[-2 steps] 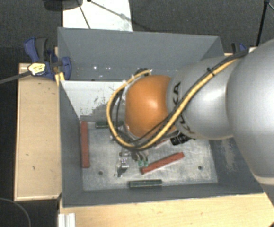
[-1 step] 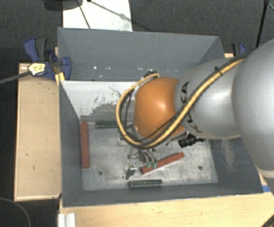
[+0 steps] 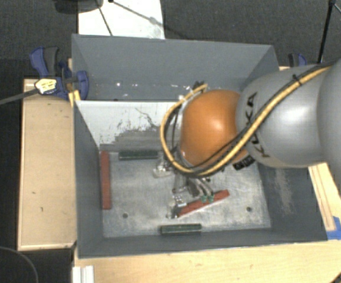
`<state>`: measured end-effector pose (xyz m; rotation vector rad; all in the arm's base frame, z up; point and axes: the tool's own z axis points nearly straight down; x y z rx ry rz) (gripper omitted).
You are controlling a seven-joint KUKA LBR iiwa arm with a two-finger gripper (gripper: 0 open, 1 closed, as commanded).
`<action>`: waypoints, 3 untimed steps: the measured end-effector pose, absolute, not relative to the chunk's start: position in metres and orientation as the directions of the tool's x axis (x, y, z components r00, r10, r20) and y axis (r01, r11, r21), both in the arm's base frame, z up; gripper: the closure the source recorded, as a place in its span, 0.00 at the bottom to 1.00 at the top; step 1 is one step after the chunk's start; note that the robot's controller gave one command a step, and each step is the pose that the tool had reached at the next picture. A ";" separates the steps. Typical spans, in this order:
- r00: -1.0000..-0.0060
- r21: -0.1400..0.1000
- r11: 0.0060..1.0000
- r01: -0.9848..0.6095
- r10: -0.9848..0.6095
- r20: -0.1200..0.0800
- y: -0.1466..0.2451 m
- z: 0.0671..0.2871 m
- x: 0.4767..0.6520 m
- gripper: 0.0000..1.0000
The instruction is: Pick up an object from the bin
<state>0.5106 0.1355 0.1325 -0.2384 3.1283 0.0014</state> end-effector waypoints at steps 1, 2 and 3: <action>-0.966 0.000 0.966 -0.257 -0.257 -0.006 0.106 0.091 0.517 0.00; -0.953 0.002 0.953 -0.304 -0.304 0.003 0.070 0.088 0.522 0.00; -0.931 0.000 0.931 -0.365 -0.365 -0.004 0.046 0.074 0.499 1.00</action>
Offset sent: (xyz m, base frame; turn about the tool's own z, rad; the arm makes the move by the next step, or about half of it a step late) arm 0.0138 -0.0695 -0.0400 -0.1582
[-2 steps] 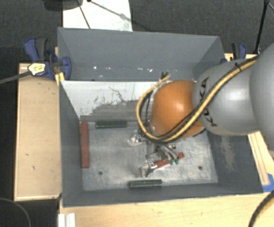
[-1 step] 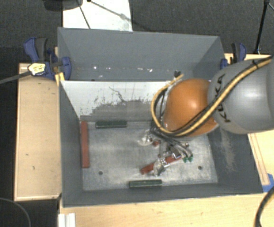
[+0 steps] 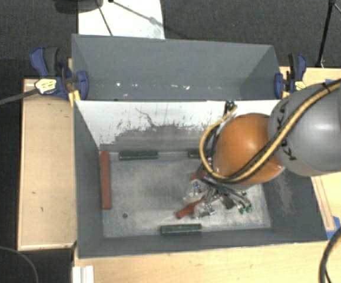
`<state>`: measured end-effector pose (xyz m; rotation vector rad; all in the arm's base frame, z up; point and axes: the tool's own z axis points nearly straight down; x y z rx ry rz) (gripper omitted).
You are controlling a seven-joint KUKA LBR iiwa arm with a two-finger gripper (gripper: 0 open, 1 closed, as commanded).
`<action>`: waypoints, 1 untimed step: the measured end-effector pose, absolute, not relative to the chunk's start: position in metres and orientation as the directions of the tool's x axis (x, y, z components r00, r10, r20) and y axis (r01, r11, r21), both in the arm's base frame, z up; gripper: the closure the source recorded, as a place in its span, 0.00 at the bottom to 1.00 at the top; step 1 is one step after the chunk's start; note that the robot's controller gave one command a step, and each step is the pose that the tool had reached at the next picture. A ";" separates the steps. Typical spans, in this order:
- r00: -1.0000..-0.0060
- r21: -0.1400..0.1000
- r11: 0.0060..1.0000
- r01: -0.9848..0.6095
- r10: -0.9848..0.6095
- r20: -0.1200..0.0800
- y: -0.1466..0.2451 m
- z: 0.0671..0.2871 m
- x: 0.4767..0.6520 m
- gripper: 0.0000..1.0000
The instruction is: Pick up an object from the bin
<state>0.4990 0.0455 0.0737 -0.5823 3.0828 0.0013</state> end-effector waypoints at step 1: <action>-0.932 0.000 0.932 -0.363 -0.363 -0.004 0.046 0.074 0.499 1.00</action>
Offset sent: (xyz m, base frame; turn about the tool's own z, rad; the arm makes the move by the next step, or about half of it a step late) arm 0.0062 0.0112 0.1199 -0.0579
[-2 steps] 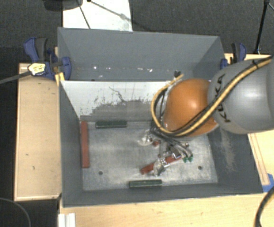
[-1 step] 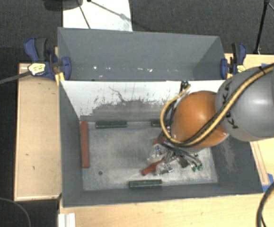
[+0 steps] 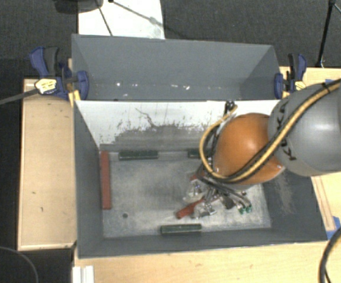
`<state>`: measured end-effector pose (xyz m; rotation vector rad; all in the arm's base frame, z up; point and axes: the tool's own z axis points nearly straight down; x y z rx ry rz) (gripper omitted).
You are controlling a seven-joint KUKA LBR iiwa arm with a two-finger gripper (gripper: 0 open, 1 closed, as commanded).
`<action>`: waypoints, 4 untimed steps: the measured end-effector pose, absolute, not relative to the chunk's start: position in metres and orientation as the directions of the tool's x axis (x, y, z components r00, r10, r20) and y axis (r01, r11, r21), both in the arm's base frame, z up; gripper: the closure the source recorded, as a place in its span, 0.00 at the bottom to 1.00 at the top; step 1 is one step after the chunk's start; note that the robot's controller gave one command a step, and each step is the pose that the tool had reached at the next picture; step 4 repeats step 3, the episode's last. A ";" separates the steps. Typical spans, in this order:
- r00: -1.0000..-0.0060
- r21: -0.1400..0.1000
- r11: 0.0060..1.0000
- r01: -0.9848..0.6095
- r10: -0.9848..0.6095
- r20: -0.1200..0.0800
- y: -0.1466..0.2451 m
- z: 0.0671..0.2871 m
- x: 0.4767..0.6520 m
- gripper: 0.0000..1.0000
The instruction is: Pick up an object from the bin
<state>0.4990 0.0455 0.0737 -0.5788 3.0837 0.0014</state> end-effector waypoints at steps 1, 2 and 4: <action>-0.932 0.001 0.932 -0.364 -0.364 -0.002 0.046 0.076 0.498 1.00; -0.914 -0.001 0.914 -0.405 -0.405 -0.005 0.048 0.125 0.500 1.00; -0.830 0.000 0.830 -0.558 -0.558 -0.002 0.080 0.216 0.488 1.00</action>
Offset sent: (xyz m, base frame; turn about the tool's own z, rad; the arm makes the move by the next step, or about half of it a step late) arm 0.0075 0.0142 -0.0037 -0.2554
